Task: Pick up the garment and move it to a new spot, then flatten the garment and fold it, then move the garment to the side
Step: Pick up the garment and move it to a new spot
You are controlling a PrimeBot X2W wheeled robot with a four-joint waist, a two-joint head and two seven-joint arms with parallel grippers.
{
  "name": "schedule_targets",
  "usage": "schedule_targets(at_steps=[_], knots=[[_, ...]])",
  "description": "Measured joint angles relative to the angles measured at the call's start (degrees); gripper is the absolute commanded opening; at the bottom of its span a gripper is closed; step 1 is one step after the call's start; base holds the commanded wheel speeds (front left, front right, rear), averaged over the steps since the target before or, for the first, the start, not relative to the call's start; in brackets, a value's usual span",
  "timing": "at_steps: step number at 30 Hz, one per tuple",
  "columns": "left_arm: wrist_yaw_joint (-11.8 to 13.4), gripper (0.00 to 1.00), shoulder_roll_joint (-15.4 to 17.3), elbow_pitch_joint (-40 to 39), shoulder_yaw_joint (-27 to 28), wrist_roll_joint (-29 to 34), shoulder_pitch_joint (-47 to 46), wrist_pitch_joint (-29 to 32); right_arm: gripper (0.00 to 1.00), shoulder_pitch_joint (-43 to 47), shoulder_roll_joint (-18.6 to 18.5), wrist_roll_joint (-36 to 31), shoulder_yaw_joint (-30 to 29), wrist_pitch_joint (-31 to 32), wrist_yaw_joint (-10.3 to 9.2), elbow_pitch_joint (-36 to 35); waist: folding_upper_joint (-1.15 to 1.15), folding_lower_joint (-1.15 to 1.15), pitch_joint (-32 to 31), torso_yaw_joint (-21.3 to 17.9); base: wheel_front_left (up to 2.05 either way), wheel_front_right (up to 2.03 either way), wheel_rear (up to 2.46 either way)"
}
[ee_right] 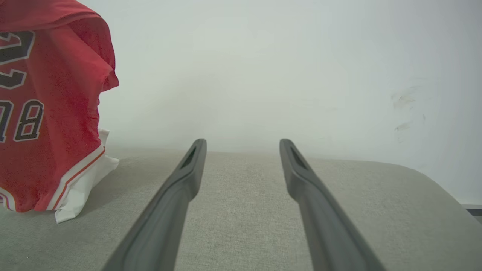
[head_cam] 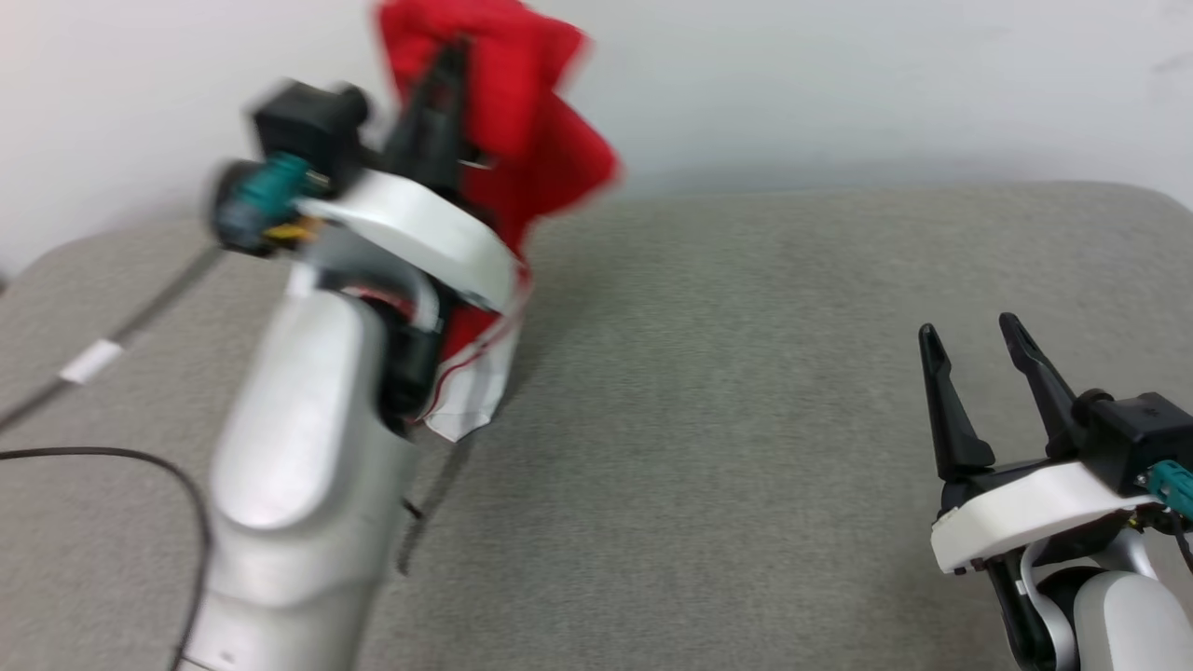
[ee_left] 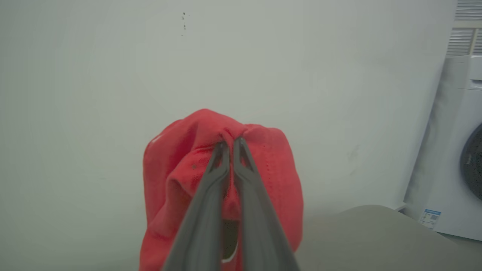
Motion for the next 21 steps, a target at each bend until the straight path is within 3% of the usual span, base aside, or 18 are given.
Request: schedule_targets(at_steps=[5,12,21], knots=[[-1.3,0.0,-3.4,-3.0,-8.1,-1.6,3.5,-0.4,1.0,0.3,0.0,0.8,-0.8,0.0,0.0,-0.2,0.0,0.0,0.7,-3.3,0.0,0.0,0.0],[-1.1,0.0,-4.0,-5.0,-20.5,-4.7,11.3,-0.5,1.0,0.5,0.0,1.8,-1.0,-0.6,0.0,-0.5,0.0,0.01,4.0,-5.5,0.0,0.0,0.0],[-0.6,0.0,-4.0,2.6,-29.2,-5.4,19.3,1.2,1.0,-1.1,0.0,2.4,-0.9,-2.0,0.0,0.8,0.0,0.01,8.0,-5.6,0.0,0.0,0.0]])
